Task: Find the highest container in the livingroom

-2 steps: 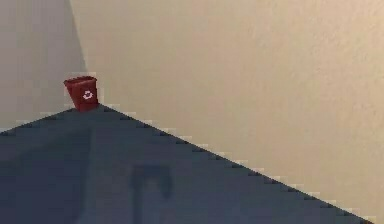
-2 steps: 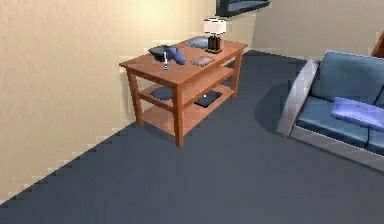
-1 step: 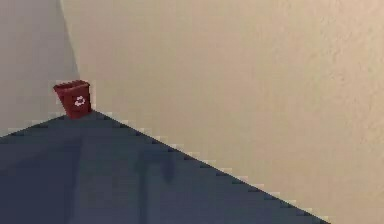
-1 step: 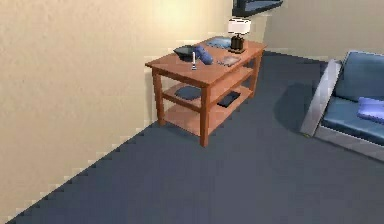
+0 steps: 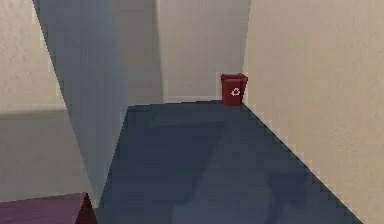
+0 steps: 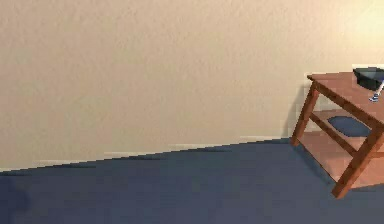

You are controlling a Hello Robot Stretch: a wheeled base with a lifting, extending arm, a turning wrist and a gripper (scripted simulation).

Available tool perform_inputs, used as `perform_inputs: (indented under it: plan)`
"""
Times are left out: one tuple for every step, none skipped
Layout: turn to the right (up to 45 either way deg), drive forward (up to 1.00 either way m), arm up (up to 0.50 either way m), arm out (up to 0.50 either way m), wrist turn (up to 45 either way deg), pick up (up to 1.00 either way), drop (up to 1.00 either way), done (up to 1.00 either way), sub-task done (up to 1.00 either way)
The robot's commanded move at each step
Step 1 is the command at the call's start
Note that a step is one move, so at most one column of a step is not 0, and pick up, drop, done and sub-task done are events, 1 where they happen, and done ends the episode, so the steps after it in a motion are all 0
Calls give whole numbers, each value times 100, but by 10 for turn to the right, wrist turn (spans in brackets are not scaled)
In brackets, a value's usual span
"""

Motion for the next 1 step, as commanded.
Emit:
perform_inputs:
  plan:
    - [0, 100, 0, 0, 0, 0, 0, 0, 0]
